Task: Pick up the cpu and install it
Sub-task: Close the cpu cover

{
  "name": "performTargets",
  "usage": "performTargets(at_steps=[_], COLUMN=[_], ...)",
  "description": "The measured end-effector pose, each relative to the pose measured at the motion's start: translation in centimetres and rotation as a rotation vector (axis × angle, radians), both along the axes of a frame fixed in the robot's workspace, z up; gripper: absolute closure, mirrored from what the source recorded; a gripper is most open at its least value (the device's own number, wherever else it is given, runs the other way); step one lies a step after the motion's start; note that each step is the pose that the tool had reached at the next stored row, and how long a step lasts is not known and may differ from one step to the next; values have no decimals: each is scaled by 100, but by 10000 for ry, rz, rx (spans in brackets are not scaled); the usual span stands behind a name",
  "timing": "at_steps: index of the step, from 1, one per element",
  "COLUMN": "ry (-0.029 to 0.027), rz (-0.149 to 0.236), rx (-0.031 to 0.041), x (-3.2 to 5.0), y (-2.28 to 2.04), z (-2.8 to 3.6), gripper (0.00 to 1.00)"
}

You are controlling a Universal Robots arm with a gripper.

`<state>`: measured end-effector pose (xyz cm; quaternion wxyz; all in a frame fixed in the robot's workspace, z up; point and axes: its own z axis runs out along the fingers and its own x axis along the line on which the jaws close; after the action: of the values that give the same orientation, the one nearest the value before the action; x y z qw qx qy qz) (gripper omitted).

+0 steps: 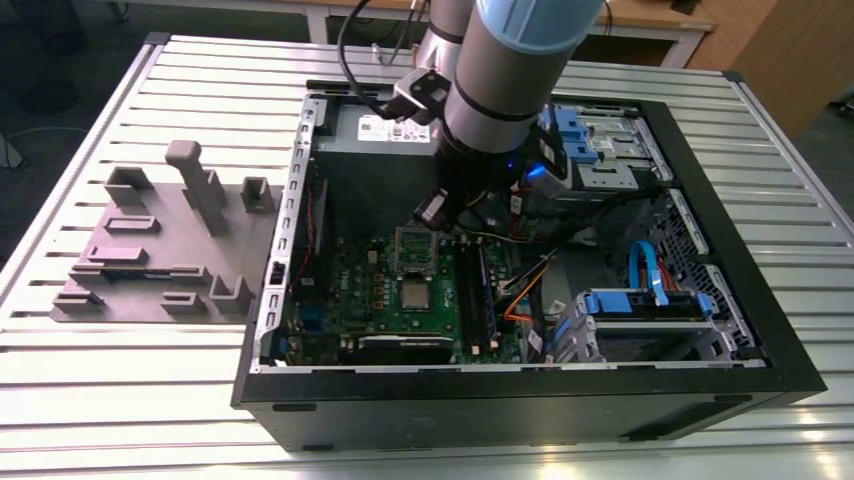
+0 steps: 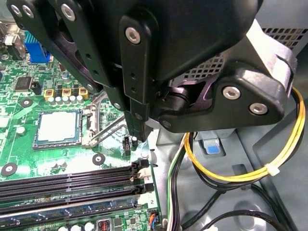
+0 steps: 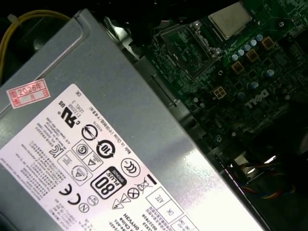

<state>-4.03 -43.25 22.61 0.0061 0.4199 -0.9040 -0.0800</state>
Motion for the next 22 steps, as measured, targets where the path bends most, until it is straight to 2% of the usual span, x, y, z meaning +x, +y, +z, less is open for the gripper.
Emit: performTargets(at_steps=[8, 22], ry=[1, 0], rz=[1, 1], rx=[-64, -68], x=[-18, -27], y=[-15, -31], z=[22, 53], gripper=[90, 90])
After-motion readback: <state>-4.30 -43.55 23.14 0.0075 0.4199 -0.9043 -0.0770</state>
